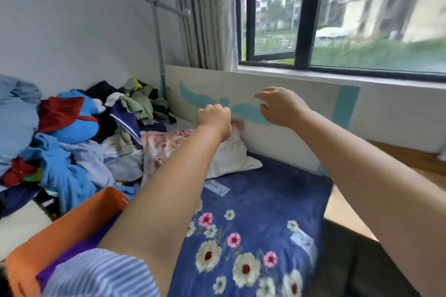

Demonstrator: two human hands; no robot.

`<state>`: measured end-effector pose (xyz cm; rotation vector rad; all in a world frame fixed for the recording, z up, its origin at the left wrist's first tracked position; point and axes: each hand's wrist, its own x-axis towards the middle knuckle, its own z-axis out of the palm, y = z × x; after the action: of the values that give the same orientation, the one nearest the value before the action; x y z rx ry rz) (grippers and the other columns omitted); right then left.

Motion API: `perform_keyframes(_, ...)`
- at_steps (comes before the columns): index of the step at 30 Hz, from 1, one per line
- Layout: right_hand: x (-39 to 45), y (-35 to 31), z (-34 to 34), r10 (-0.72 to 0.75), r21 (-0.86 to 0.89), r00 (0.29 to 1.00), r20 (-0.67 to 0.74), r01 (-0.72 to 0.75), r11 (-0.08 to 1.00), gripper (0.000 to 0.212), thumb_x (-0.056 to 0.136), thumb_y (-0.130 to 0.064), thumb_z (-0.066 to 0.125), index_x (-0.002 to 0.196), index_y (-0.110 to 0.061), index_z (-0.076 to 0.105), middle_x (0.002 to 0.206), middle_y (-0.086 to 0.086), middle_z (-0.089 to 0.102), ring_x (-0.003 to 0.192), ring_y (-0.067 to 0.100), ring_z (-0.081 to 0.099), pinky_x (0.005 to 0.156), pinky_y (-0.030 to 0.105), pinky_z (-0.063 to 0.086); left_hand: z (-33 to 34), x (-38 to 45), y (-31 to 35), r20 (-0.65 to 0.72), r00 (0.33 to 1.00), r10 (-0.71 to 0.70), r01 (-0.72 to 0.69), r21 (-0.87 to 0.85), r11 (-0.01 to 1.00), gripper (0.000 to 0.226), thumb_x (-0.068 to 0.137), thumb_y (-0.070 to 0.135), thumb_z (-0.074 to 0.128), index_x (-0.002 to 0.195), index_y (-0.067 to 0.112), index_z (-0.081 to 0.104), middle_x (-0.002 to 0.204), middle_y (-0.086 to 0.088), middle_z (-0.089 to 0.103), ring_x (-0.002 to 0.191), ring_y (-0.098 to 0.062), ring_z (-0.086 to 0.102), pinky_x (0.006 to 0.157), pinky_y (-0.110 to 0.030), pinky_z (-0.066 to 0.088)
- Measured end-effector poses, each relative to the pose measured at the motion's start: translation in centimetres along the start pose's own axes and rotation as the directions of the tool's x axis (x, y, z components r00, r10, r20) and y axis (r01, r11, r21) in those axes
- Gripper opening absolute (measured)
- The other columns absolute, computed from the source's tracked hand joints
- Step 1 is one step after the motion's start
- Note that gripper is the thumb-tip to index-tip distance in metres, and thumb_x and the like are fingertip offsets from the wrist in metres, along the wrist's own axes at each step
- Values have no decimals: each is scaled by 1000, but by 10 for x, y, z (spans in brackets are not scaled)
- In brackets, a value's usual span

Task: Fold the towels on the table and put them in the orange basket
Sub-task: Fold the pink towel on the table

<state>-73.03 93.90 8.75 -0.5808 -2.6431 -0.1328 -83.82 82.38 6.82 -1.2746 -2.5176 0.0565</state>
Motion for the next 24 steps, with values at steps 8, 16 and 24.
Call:
perform_keyframes(8, -178, 167, -88, 405, -168, 914, -6, -400, 901, 40, 92, -16, 42, 132, -12, 47, 138, 9, 47, 124, 28, 48, 103, 39, 40, -52, -1, 247, -75, 919, 388, -395, -130, 910, 35, 92, 23, 43, 124, 9, 49, 130, -13, 50, 122, -31, 46, 97, -38, 40)
perform_keyframes(16, -347, 316, -166, 666, -240, 743, -61, -659, 713, 37, 92, -12, 38, 126, -7, 50, 133, 12, 50, 121, 29, 48, 100, 41, 42, -98, -46, 488, -179, 748, 639, -663, -210, 718, 31, 89, 14, 43, 118, 9, 54, 123, -13, 54, 115, -31, 50, 82, -35, 43)
perform_keyframes(24, -495, 447, -207, 821, -242, 561, -101, -815, 527, 38, 92, -12, 39, 128, -8, 50, 132, 14, 51, 121, 31, 46, 99, 37, 40, -117, -82, 683, -217, 613, 760, -787, -251, 563, 28, 90, 12, 43, 115, 7, 54, 121, -13, 55, 112, -31, 51, 74, -34, 39)
